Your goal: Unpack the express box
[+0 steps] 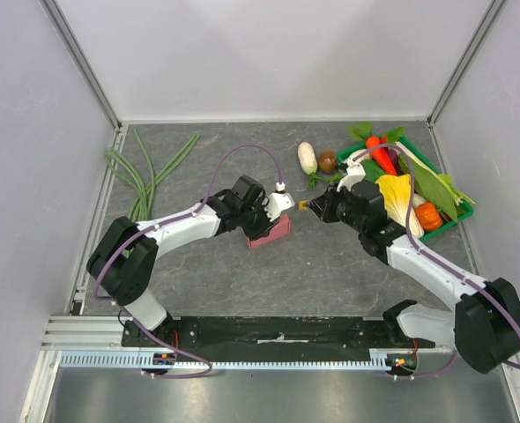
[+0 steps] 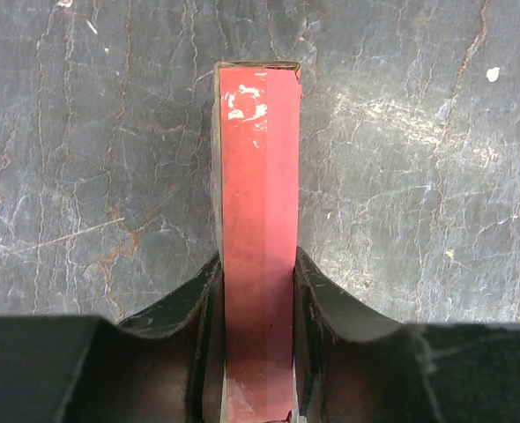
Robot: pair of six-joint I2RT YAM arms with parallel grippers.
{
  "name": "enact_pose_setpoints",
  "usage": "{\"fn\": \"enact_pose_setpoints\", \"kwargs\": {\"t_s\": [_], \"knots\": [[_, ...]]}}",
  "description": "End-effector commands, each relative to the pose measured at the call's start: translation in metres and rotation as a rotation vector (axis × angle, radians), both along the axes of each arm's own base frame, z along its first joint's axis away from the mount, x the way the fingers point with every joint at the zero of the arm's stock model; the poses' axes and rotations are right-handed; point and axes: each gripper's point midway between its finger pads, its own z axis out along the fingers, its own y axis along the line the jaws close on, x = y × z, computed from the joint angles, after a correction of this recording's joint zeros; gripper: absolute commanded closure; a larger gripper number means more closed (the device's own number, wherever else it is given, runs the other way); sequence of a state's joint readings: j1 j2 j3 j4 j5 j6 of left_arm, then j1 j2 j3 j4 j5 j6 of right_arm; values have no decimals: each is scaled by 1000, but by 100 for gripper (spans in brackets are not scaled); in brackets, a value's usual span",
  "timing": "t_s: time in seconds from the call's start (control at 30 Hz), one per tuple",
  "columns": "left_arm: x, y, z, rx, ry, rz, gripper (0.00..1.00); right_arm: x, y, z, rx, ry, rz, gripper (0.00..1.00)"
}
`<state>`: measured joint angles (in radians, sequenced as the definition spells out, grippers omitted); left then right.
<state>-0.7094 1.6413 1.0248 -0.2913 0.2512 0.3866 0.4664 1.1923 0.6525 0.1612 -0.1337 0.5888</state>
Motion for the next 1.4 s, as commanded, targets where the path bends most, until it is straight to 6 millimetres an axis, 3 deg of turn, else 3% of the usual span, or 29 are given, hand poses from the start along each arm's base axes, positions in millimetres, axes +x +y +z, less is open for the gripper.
{"fn": "enact_pose_setpoints", "kwargs": {"t_s": [0.0, 0.23, 0.43, 0.63, 1.37], "knots": [[-5, 0, -5, 10, -43, -100, 86, -6, -5, 20, 44, -74, -10, 100], [-20, 0, -13, -18, -36, -128, 86, -21, -1, 11, 90, -91, 37, 100], [-31, 7, -23, 1, -35, -129, 86, -26, 3, 18, 109, -127, 81, 100], [-32, 6, -24, 12, -16, -130, 86, -25, 10, 23, 123, -146, 120, 100], [-31, 5, -25, 18, 11, -102, 86, -20, 11, 2, 79, -98, 115, 100]]}}
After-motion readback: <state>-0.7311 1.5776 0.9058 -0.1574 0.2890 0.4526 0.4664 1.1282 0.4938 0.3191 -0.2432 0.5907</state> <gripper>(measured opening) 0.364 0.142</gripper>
